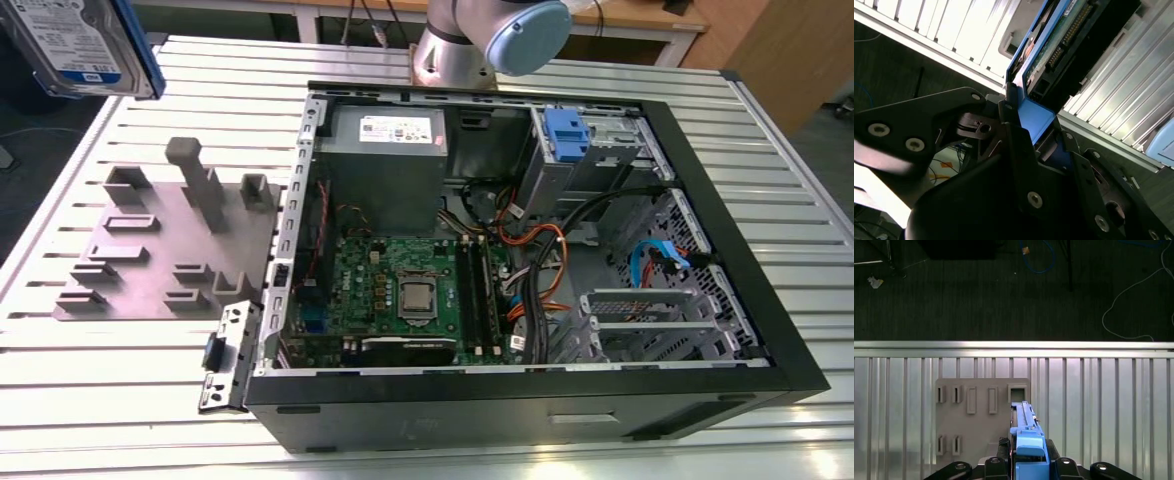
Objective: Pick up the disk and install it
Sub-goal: 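Pick up the disk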
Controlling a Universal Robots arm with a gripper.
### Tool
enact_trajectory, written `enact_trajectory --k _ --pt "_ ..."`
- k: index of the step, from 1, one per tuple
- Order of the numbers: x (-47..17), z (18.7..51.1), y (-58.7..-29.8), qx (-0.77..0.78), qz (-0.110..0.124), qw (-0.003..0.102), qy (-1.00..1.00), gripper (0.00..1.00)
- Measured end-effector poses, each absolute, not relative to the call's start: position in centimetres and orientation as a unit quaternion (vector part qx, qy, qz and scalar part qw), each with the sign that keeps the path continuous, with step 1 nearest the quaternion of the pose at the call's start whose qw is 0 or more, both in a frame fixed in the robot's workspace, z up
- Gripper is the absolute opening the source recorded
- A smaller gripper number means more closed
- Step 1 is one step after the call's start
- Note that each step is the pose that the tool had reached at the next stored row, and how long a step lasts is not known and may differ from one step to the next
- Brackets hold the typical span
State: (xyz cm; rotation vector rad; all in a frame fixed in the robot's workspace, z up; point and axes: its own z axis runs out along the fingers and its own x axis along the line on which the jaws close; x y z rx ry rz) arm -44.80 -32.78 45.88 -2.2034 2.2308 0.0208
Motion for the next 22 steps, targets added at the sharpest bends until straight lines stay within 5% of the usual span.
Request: enact_trajectory --k 22 --pt "-44.8 46.45 -32.78 -0.703 0.007 0.003 0.711 0.37"
